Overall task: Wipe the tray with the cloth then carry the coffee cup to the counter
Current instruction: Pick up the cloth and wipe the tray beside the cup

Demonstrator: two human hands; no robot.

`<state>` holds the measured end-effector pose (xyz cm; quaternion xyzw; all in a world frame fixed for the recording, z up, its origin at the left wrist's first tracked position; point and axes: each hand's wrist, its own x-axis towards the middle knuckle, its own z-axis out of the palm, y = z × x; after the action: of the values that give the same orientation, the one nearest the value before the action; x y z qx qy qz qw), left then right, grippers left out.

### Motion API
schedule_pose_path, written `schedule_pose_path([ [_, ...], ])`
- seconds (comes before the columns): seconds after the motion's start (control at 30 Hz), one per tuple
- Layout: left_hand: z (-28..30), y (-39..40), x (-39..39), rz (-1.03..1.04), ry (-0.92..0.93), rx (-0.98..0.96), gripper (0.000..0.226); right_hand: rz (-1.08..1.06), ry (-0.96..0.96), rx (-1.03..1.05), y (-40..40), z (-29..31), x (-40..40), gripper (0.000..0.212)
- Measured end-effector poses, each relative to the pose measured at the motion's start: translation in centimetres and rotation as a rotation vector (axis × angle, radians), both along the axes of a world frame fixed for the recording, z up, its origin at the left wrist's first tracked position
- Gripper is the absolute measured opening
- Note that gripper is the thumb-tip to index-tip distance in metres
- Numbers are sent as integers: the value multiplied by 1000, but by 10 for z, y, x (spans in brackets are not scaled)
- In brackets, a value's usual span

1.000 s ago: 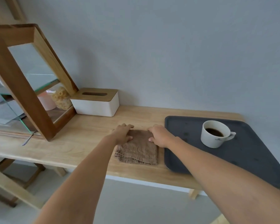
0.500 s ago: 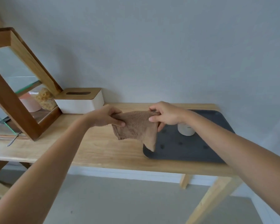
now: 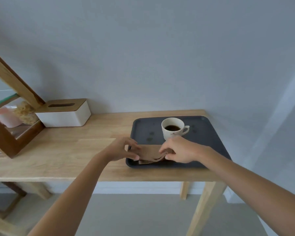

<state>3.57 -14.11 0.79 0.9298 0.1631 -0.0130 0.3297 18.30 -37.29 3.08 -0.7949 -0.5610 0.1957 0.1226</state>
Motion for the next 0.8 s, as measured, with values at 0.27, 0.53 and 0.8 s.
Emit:
schedule_pose_path([
  [0.27, -58, -48, -34, 260, -146, 34, 112, 54, -106, 109, 27, -51, -24, 50],
  [0.53, -69, -51, -30, 353, -243, 100, 101, 52, -245, 69, 51, -71, -18, 51],
  [0.8, -69, -52, -29, 350, -234, 70, 103, -30, -246, 134, 96, -80, -3, 50],
])
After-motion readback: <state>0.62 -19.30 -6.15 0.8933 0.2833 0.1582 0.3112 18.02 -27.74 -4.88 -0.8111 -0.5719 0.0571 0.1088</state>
